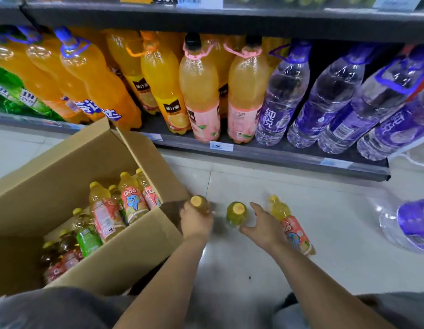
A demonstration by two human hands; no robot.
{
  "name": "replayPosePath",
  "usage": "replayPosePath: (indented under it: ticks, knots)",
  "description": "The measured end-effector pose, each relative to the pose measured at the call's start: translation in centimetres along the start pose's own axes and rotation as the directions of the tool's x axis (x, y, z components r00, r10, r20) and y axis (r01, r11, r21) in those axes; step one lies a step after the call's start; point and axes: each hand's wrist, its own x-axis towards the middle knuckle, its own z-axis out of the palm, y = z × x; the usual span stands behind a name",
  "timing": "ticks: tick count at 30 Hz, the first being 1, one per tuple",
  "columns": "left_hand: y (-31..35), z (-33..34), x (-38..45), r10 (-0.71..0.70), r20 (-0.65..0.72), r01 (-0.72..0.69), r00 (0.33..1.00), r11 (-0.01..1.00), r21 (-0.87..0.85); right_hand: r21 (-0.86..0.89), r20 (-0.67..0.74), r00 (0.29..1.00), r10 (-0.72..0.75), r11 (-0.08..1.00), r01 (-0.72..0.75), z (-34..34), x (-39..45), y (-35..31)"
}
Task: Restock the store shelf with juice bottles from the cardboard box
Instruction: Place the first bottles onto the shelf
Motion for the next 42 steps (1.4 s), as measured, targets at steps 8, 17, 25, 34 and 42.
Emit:
replayPosePath:
  ticks: [8,17,25,34,42]
  knots:
    - [-1.0,1.6,2.2,-0.078,-0.075,0.066,0.994,0.985,-0.158,0.022,-0.013,1.000,-0.026,0.999,0.026,1.7,2.4,-1.4]
    - [-0.2,0.2,0.4,0.067,-0.021,-0.067,0.998,0.998,0.021,-0.014,-0.155,0.988,0.018,1.000,-0.020,-0.8,0.0,-1.4]
    - [6.9,-7.4,-7.2,0.407,0.013,-0.405,0.913,0.912,-0.061,0.105,-0.436,0.899,-0.048,0.989,0.104,-10.3,-9.0,-4.8]
    - [15.4,-19.7,-21.0,0.761,-0.171,-0.769,0.625,0.564,-0.301,0.131,-0.745,0.626,-0.231,0.869,0.477,-22.1,-24.5,-8.6]
    - [17.9,-26.6,-32.2,0.834,-0.295,-0.843,0.467,0.319,-0.433,0.220,-0.827,0.492,-0.271,0.650,0.727,-27.5,-37.1,-10.1]
